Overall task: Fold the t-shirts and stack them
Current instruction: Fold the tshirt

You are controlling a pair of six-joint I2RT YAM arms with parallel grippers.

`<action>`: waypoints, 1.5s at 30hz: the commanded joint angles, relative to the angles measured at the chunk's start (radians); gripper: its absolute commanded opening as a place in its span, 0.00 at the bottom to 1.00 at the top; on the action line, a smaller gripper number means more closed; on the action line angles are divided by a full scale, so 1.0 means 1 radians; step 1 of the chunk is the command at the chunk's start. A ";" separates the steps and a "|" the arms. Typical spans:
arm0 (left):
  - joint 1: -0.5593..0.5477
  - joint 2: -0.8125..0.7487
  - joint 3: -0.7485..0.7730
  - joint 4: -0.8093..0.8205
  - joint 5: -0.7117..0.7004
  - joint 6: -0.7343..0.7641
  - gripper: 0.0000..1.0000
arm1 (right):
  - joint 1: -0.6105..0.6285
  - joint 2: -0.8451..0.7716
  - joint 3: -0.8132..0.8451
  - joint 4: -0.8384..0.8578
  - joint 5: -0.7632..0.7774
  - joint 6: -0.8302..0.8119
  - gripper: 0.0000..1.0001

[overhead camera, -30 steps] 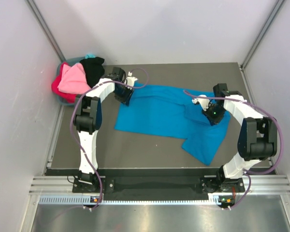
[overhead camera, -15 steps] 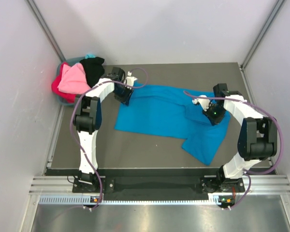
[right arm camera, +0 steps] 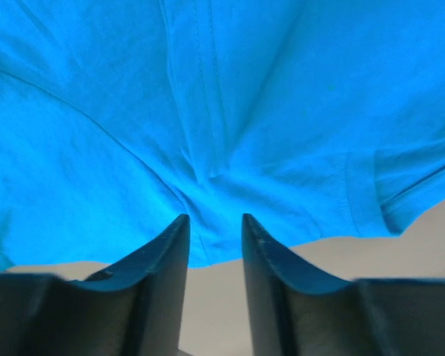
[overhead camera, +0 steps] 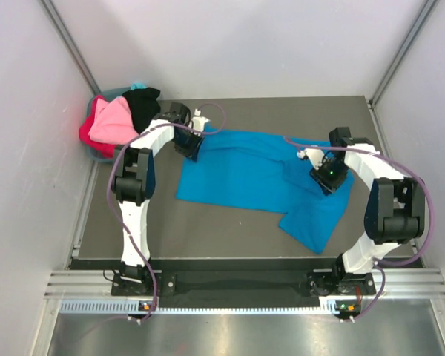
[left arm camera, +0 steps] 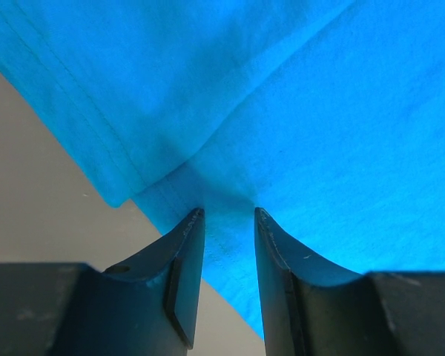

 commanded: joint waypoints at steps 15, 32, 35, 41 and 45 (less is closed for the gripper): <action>0.045 0.103 0.348 0.163 -0.244 -0.256 0.55 | -0.175 0.353 0.623 -0.028 -0.172 0.345 0.41; 0.052 0.241 0.420 0.250 -0.218 -0.345 0.51 | -0.230 0.525 0.804 0.024 -0.126 0.413 0.41; 0.052 0.261 0.433 0.253 -0.215 -0.351 0.50 | -0.237 0.550 0.826 0.033 -0.120 0.425 0.41; 0.048 0.284 0.457 0.270 -0.273 -0.353 0.46 | -0.238 0.599 0.876 0.046 -0.098 0.433 0.41; 0.042 0.262 0.459 0.292 -0.448 -0.327 0.47 | -0.249 0.614 0.889 0.050 -0.097 0.431 0.41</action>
